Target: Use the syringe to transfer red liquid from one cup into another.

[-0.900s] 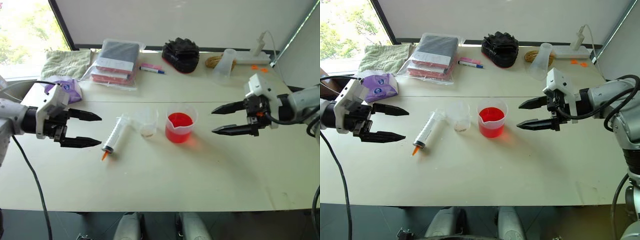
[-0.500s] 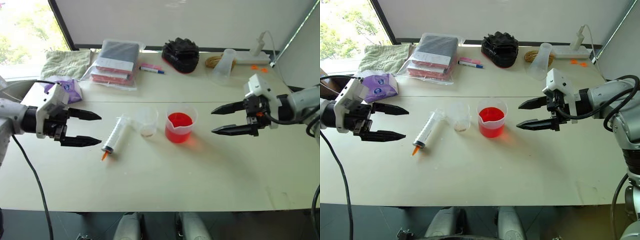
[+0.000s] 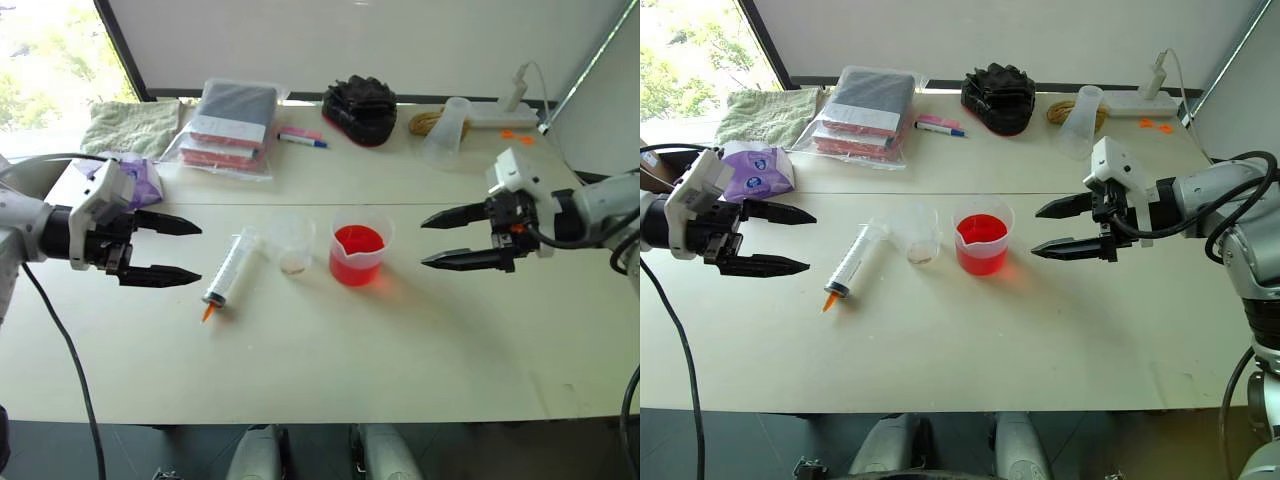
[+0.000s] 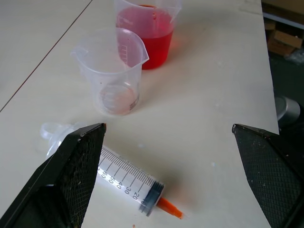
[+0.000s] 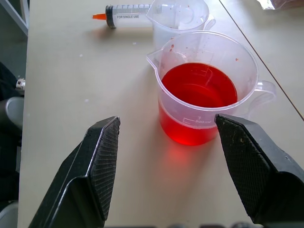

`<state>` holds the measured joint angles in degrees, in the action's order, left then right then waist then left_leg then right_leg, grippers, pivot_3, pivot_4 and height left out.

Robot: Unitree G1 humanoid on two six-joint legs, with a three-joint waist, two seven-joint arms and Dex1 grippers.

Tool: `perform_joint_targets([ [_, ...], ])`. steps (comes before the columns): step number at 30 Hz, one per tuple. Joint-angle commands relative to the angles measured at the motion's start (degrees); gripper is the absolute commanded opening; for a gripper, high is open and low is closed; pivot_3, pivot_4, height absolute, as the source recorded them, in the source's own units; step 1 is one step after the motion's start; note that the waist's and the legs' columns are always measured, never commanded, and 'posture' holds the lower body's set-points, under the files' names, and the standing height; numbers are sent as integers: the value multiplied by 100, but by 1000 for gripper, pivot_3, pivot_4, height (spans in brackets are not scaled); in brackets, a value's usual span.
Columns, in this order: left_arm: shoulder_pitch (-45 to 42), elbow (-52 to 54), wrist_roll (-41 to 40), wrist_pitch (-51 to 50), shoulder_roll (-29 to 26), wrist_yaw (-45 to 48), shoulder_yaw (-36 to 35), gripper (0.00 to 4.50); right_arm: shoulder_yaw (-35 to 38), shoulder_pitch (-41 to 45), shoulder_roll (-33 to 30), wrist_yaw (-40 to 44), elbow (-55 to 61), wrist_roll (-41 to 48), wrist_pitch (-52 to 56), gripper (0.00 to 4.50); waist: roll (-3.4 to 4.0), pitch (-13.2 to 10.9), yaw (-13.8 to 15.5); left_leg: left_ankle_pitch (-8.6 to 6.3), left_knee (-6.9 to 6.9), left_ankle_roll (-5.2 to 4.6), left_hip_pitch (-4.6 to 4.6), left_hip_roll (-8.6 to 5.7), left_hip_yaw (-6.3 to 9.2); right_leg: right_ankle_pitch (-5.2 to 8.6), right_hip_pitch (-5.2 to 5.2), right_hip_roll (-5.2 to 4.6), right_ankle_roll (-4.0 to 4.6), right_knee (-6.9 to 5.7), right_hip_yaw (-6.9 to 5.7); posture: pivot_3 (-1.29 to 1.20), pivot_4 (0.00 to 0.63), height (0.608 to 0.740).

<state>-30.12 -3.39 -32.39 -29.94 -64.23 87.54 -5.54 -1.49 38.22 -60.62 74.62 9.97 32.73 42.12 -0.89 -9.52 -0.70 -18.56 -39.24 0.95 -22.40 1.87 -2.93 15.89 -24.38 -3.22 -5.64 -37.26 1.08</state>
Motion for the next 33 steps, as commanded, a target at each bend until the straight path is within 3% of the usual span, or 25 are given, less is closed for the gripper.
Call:
perform_joint_targets([
  [1,-126,35,-6,-185,-69,-126,-123,4482,158,39,44,-54,191,79,20,3329,0,0,0,0,0,0,0,0,0,0,0,0,0,0,0,0,150,740],
  [8,-397,144,41,-876,5,-1021,-185,4482,2,303,305,-145,10,-48,-27,3329,1,2,1,0,-3,0,0,0,1,0,0,0,0,-2,0,0,150,740],
  [16,-1857,392,517,-3054,-364,-1250,1360,4482,53,392,568,-183,-21,-92,-210,3329,-2,2,16,0,-5,0,-2,-5,5,-1,1,1,-1,-6,0,0,150,740],
  [19,-2755,219,764,-4371,80,-1610,2305,4482,169,200,646,-334,156,-43,-275,3329,-3,3,40,0,-8,0,-3,-8,6,-1,4,3,-1,-6,0,0,150,740],
  [23,-3226,47,723,-4931,130,-1465,2859,4482,322,-17,679,-519,537,153,-86,3329,-3,2,-29,0,-8,0,-4,-6,16,-1,3,5,-2,-8,2,0,150,740],
  [25,-3586,-427,833,-5571,545,-1868,3152,4482,474,-246,654,-662,708,213,-36,3329,-4,2,-19,0,-7,0,-4,-4,16,-1,-6,7,-2,-17,2,0,150,740],
  [33,-4153,-2196,1420,-5769,1394,-2684,4066,4482,1008,-774,629,-1272,1341,526,297,3329,-4,2,3,5,-12,7,-2,-6,24,-1,-6,8,-2,-33,2,0,150,740],
])
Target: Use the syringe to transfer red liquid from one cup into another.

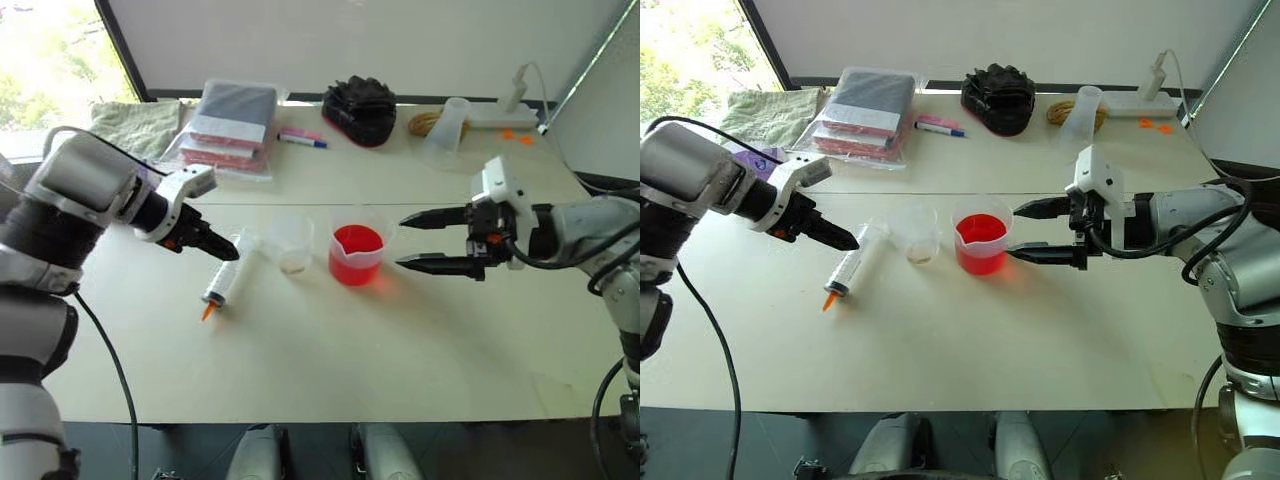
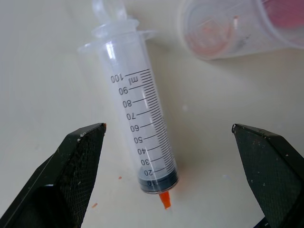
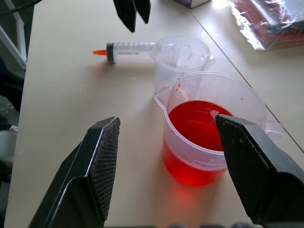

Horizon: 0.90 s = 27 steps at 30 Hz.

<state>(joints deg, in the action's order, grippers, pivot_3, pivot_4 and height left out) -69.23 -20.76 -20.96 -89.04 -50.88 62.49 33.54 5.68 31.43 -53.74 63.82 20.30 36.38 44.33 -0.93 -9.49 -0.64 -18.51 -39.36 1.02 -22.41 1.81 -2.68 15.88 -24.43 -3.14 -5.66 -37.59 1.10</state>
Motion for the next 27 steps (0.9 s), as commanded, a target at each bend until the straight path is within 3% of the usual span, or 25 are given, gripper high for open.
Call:
perform_joint_targets([
  [1,-256,-588,314,222,88,-177,238,4482,321,-138,-53,-246,377,202,118,3329,0,0,-6,0,0,0,0,0,1,0,0,0,0,-2,-1,0,150,740],
  [15,-617,-2117,917,947,1258,24,706,4482,397,-40,-374,-481,562,596,526,3329,-2,-1,13,-1,-20,-1,-6,-3,0,0,1,-3,0,-9,-1,0,150,740],
  [27,-438,-1899,1039,458,1588,-222,724,4482,398,-60,-409,-603,604,715,539,3329,0,0,3,-3,-41,-4,-6,-3,3,0,3,-3,0,-26,1,0,150,740],
])
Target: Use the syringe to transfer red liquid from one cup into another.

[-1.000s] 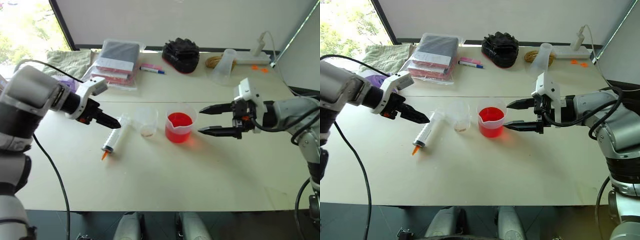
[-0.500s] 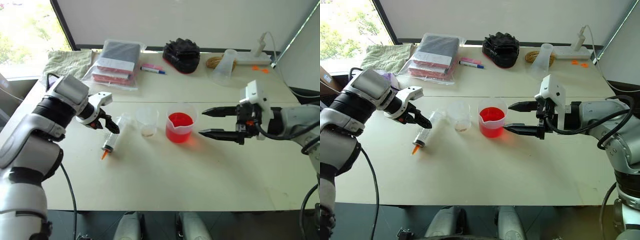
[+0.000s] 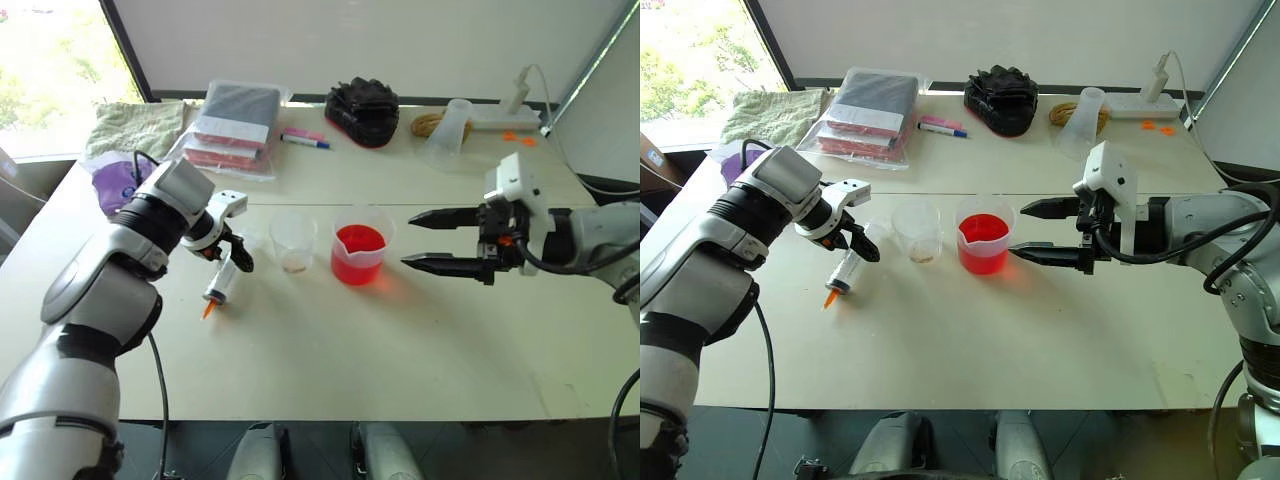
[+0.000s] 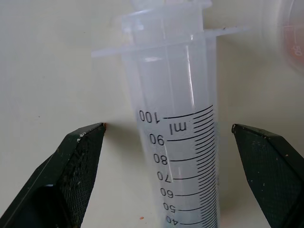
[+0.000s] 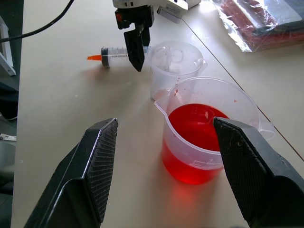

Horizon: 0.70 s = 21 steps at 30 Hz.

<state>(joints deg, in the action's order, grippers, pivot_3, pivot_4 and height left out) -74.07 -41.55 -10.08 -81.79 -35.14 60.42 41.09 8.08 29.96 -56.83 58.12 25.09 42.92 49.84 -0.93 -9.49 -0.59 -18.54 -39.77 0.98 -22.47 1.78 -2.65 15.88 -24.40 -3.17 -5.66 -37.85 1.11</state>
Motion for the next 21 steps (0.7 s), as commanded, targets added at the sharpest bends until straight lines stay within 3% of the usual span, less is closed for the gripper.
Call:
perform_joint_targets([
  [1,63,262,-75,-325,2,-28,-31,4482,158,87,-105,-38,125,66,-14,3329,0,0,-3,0,-1,0,0,0,0,0,0,0,0,-1,0,0,150,740],
  [7,100,592,-370,-882,46,-207,-292,4482,143,115,-117,-69,114,93,-18,3329,0,0,-2,-1,-4,-2,-1,1,3,0,0,0,0,-4,0,0,150,740],
  [10,108,796,-539,-1056,9,-299,-359,3720,126,175,-92,-90,80,105,-16,3329,0,0,1,-2,-5,-3,-2,1,4,0,0,0,0,-6,0,0,150,740],
  [16,278,961,-684,-1071,-155,-590,-411,1600,-8,297,-81,-63,-27,26,-95,3329,-1,-1,-3,-2,-7,-3,-2,2,6,0,0,0,0,-6,0,0,150,740],
  [21,384,1108,-700,-1003,-265,-891,-636,1507,-71,382,-72,-24,-88,-11,-134,3329,0,0,-9,-2,-7,-3,-1,2,6,0,0,0,0,-9,0,0,150,740],
])
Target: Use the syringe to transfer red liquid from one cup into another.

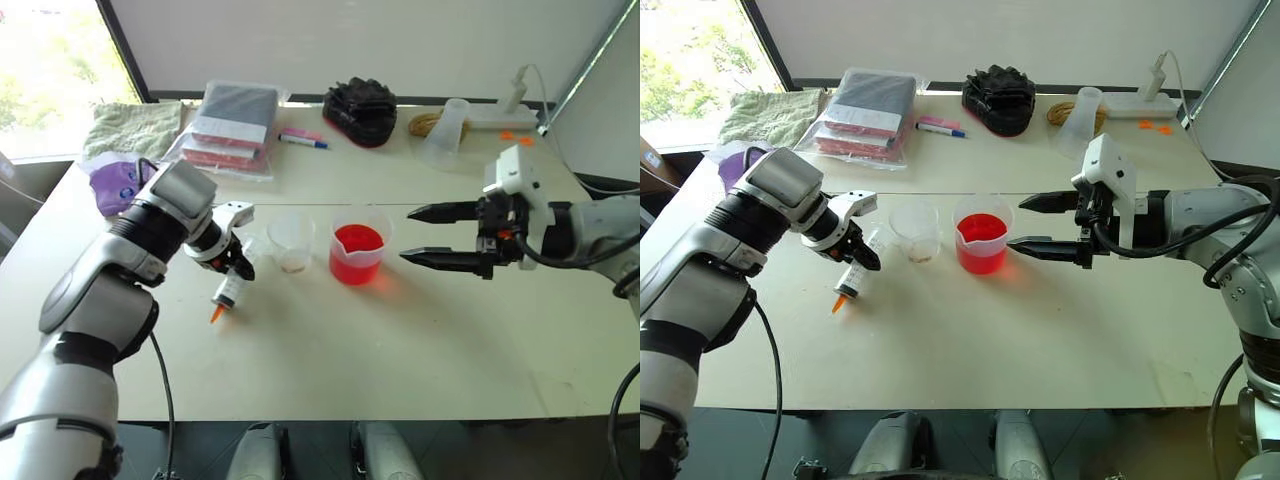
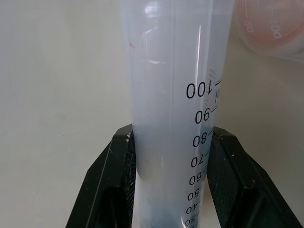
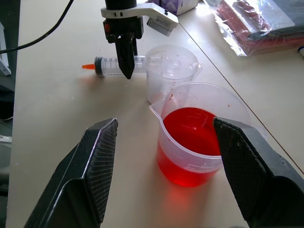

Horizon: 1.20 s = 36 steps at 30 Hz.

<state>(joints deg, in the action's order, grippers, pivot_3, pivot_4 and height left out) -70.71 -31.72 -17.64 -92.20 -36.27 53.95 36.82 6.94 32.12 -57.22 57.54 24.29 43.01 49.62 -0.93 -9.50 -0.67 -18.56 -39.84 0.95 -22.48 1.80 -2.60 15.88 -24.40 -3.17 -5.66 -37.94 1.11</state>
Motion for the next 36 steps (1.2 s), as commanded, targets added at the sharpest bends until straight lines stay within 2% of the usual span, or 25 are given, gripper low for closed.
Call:
perform_joint_targets([
  [1,65,186,87,142,-184,-320,-332,1507,34,177,-29,40,-14,-31,-120,3329,0,0,-1,0,-2,0,1,0,0,0,0,0,0,-3,0,0,150,740],
  [7,-217,-157,159,650,-340,-581,-1143,1507,72,126,-31,47,17,-21,-133,3329,-2,-1,1,0,-7,0,0,1,0,0,-1,1,0,-6,-1,0,150,740],
  [12,-654,-400,175,1463,-1443,94,-1556,1507,231,34,-110,-22,85,43,-34,3329,-9,-5,-32,0,-5,0,-4,1,-3,0,-8,1,0,-5,-2,0,150,740],
  [15,-1294,-1063,247,2265,-1460,372,-1880,1507,299,103,-54,-107,21,102,-1,3329,-10,-6,24,0,-5,0,-4,1,-2,0,-10,3,0,-6,-4,0,150,740],
  [18,-1833,-1650,215,4031,-801,-36,-2646,1507,232,247,41,-249,-24,100,20,3329,-12,-7,166,-1,-17,-2,-8,-4,-14,1,1,-4,0,1,-6,0,150,740],
  [20,-1838,-1666,281,5086,-304,-32,-2806,1507,266,238,64,-346,-26,91,18,3329,-14,-5,240,-2,-25,-3,-16,-10,-12,1,10,-13,0,10,-8,0,150,740],
  [22,-1802,-1766,80,5803,211,-168,-3259,1507,348,146,9,-426,33,54,15,3329,-15,-6,306,-2,-26,-4,-16,-17,-17,1,12,-22,0,13,-7,0,150,740],
  [29,-1288,-1460,-501,7039,1650,179,-4090,1507,988,-337,-129,-854,367,197,245,3329,-16,-6,154,4,-24,7,-40,-25,-17,-4,-13,-33,-9,8,-10,0,150,740],
  [34,-770,-968,-660,7421,2273,755,-4020,1507,1421,-613,-108,-1117,525,297,383,3329,-15,-6,99,-1,-24,-1,-32,-22,-15,-4,-14,-29,-9,9,-12,0,150,740],
  [36,-559,-720,-855,7257,2473,936,-4073,1507,1532,-657,-87,-1234,563,336,417,3329,-15,-6,101,-6,-23,-10,-28,-21,-14,-4,-13,-27,-9,7,-10,0,150,740],
])
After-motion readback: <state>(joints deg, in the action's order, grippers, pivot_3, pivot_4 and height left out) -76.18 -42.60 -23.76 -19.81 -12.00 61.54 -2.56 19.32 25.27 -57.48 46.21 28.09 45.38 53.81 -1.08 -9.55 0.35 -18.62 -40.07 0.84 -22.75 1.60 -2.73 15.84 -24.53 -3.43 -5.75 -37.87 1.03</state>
